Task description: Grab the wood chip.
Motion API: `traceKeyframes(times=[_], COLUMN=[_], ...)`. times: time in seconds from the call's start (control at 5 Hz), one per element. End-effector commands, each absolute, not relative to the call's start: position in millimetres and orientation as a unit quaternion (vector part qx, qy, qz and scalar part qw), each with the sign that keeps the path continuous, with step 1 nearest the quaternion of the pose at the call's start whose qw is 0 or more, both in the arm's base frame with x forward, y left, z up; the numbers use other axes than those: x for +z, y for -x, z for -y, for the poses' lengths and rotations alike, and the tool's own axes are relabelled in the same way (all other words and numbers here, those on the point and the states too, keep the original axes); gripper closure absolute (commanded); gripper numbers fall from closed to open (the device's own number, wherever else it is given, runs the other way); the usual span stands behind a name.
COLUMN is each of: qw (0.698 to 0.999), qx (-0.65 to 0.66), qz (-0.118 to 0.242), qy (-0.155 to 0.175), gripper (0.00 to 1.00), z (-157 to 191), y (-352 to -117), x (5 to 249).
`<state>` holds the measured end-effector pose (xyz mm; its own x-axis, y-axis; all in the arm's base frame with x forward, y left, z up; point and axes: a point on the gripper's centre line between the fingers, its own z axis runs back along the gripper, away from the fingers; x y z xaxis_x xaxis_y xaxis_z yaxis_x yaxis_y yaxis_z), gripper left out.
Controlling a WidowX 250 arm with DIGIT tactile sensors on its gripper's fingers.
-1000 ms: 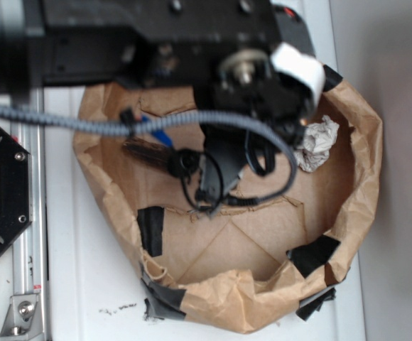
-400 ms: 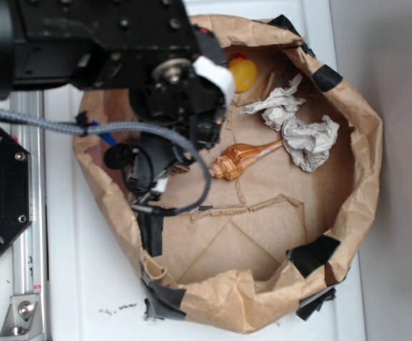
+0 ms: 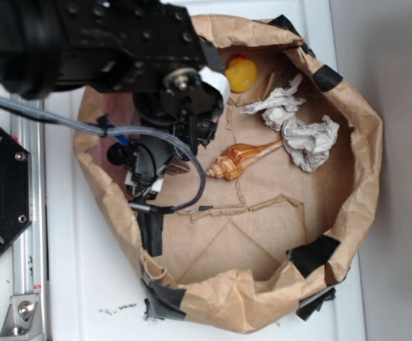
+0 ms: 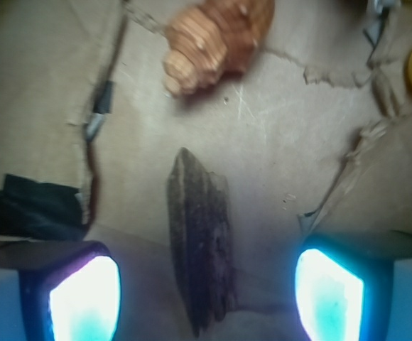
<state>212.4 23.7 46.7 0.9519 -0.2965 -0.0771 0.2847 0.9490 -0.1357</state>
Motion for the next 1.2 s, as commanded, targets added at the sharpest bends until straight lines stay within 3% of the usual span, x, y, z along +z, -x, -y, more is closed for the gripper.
traceKeyframes(times=[0.0, 0.2, 0.6, 0.8, 1.0], qw=[0.984, 0.987, 0.987, 0.988, 0.989], qx=[-0.168, -0.158, -0.148, -0.14, -0.137], qz=[-0.038, -0.019, -0.044, -0.04, -0.036], qy=[0.041, 0.034, 0.04, 0.043, 0.042], gripper=[0.0, 0.0, 0.0, 1.0, 1.0], z=[-13.9, -19.2, -23.3, -24.8, -26.1], y=[-211.2, -212.0, -203.4, -200.8, -201.1], x=[38.4, 20.0, 10.6, 12.7, 15.2])
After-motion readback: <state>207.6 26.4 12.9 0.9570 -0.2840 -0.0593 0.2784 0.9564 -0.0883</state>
